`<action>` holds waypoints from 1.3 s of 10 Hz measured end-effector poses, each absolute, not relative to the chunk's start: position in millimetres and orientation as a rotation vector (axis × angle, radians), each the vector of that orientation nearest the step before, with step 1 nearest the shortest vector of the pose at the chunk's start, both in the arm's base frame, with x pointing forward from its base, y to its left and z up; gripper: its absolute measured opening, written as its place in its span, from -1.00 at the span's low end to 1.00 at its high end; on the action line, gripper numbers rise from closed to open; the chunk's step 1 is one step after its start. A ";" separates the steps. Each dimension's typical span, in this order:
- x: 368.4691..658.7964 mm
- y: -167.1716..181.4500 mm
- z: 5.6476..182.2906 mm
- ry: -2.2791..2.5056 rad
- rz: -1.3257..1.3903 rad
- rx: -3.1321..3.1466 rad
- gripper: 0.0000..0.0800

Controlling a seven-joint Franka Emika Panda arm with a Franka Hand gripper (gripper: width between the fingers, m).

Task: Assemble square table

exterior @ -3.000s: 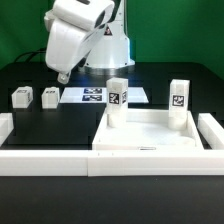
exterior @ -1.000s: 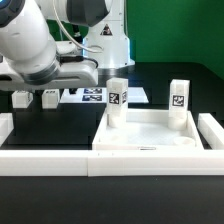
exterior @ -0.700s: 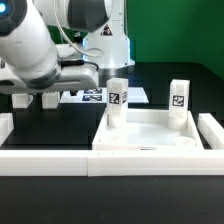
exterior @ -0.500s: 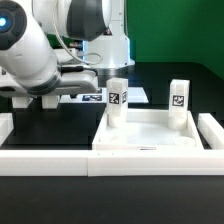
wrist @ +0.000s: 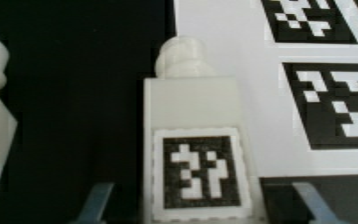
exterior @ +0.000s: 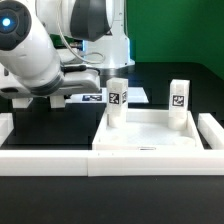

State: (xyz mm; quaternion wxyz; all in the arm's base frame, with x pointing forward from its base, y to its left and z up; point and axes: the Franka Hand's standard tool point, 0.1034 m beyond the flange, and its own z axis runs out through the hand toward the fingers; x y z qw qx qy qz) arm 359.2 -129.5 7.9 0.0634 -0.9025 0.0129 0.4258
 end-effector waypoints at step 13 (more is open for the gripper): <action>417.8 -139.9 109.6 -0.166 0.938 -2.821 -0.27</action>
Offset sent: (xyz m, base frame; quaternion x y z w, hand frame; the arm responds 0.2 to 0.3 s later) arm 0.0000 0.0000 0.0000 0.0000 0.0000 0.0000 1.0000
